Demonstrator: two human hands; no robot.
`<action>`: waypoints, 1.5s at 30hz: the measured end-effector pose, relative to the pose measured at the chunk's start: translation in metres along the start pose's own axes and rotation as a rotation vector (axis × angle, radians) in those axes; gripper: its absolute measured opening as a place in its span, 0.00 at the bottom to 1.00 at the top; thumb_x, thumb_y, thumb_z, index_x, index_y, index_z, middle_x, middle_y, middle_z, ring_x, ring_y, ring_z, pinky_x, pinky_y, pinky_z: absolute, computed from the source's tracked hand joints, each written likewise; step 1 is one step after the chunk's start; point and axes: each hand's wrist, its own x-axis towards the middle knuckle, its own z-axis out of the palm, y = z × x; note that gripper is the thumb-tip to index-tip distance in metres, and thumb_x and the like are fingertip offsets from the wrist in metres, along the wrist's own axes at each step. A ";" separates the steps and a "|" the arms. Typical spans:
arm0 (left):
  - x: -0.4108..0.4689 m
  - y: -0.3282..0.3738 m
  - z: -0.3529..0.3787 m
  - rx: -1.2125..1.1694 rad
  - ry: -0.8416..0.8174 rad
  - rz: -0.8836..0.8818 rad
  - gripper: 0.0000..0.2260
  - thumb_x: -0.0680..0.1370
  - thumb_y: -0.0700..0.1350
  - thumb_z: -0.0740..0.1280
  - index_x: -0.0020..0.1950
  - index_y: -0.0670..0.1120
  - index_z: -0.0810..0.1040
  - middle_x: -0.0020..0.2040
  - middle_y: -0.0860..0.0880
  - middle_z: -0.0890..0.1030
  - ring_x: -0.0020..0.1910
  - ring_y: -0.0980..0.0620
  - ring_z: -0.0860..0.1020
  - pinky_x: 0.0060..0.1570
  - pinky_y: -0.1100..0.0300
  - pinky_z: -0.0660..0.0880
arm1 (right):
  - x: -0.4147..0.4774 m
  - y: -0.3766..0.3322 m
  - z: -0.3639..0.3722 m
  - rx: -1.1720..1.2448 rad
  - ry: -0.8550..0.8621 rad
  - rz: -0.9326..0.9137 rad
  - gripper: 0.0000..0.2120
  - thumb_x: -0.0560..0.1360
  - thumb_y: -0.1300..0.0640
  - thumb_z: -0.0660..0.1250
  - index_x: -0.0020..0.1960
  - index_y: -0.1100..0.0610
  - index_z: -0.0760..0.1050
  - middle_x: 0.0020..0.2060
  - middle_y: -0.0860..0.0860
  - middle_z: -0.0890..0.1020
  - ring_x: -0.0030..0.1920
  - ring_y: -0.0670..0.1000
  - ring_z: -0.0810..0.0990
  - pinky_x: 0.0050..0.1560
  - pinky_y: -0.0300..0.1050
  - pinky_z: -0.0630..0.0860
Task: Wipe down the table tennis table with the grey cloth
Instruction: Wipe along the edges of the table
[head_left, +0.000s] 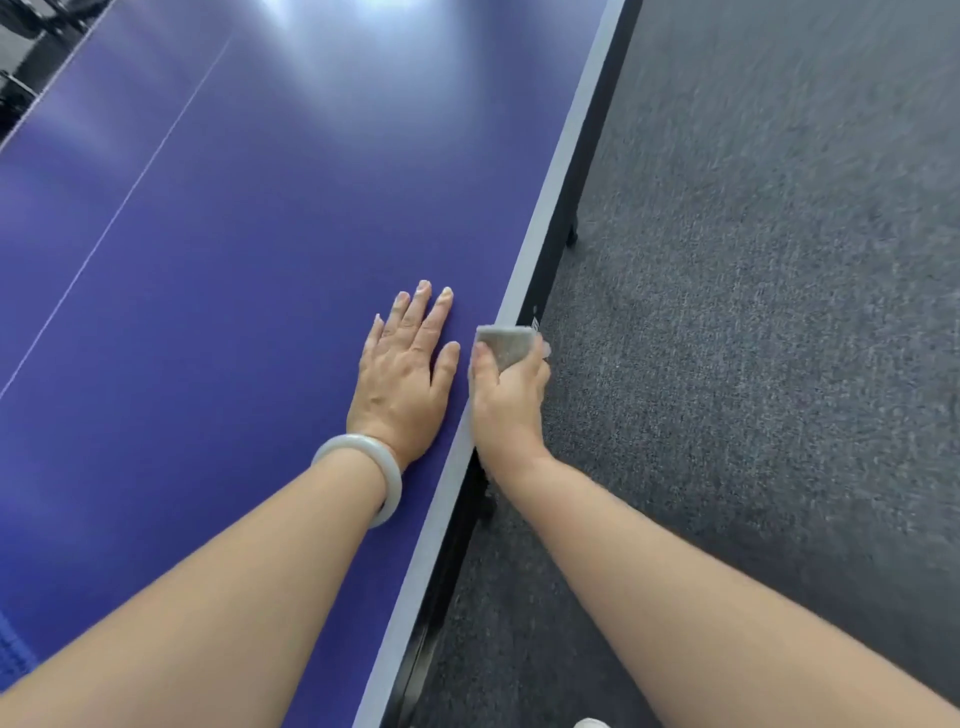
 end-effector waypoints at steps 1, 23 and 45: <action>-0.001 0.000 -0.001 -0.007 0.001 0.002 0.26 0.82 0.57 0.46 0.81 0.55 0.53 0.81 0.55 0.51 0.80 0.55 0.47 0.79 0.53 0.43 | 0.022 -0.011 -0.004 0.009 0.014 0.003 0.35 0.82 0.46 0.60 0.80 0.60 0.48 0.74 0.62 0.59 0.73 0.62 0.61 0.73 0.59 0.61; 0.001 0.005 -0.008 0.022 -0.047 -0.043 0.26 0.81 0.55 0.42 0.80 0.55 0.53 0.80 0.57 0.51 0.80 0.57 0.49 0.79 0.53 0.45 | 0.076 -0.043 -0.025 0.074 -0.023 -0.095 0.33 0.83 0.54 0.59 0.81 0.51 0.44 0.81 0.50 0.49 0.79 0.51 0.50 0.79 0.52 0.52; 0.238 0.074 0.004 0.079 -0.087 0.102 0.26 0.81 0.56 0.38 0.80 0.57 0.42 0.80 0.58 0.41 0.79 0.58 0.37 0.78 0.52 0.39 | 0.272 -0.146 -0.059 0.032 0.105 -0.012 0.32 0.83 0.54 0.60 0.81 0.54 0.47 0.80 0.52 0.53 0.78 0.53 0.57 0.77 0.52 0.58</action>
